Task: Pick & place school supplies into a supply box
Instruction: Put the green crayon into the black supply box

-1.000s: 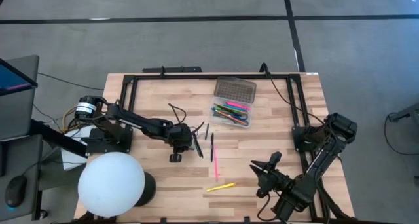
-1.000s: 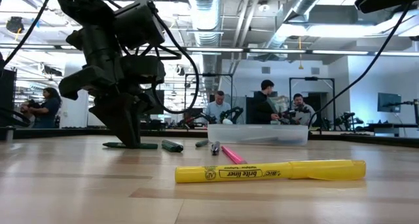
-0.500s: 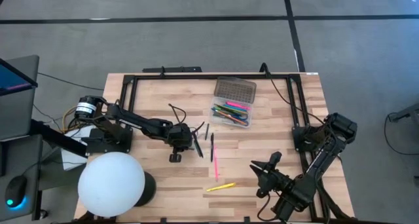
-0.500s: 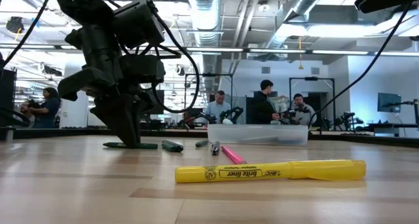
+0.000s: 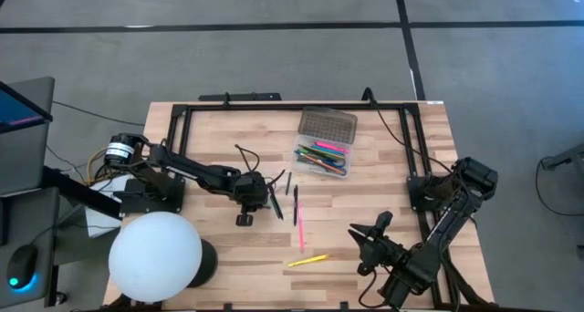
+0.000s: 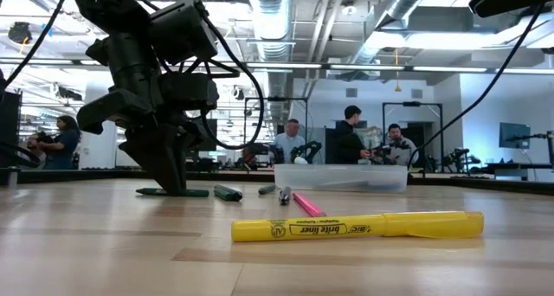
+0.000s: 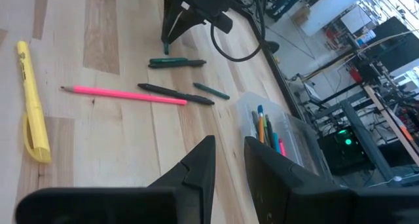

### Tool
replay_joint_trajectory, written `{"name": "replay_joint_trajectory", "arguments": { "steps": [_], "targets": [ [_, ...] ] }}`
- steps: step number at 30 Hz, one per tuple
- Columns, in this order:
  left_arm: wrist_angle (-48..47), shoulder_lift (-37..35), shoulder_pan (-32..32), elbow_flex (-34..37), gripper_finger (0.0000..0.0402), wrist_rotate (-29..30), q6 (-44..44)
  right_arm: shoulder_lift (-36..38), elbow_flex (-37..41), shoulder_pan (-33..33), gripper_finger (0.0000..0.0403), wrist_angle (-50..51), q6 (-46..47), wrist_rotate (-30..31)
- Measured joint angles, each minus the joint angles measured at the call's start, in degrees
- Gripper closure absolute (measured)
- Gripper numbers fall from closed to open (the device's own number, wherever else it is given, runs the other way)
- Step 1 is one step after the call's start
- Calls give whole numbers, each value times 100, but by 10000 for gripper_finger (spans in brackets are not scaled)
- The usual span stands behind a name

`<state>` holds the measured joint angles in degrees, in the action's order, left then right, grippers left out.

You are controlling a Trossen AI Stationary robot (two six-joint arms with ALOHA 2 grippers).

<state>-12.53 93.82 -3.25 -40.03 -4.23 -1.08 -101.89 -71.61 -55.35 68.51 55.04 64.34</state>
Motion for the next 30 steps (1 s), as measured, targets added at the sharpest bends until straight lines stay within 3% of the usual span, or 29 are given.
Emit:
{"name": "replay_joint_trajectory", "arguments": {
  "steps": [18, 30],
  "targets": [
    [2, 0, -15, 0, 367, -3, -200, 0, 0, 0, 327, -2, 1, 0],
    [269, -9, -151, 17, 368, -278, -821, 0, 0, 0, 327, -17, 1, 1]
  ]
}}
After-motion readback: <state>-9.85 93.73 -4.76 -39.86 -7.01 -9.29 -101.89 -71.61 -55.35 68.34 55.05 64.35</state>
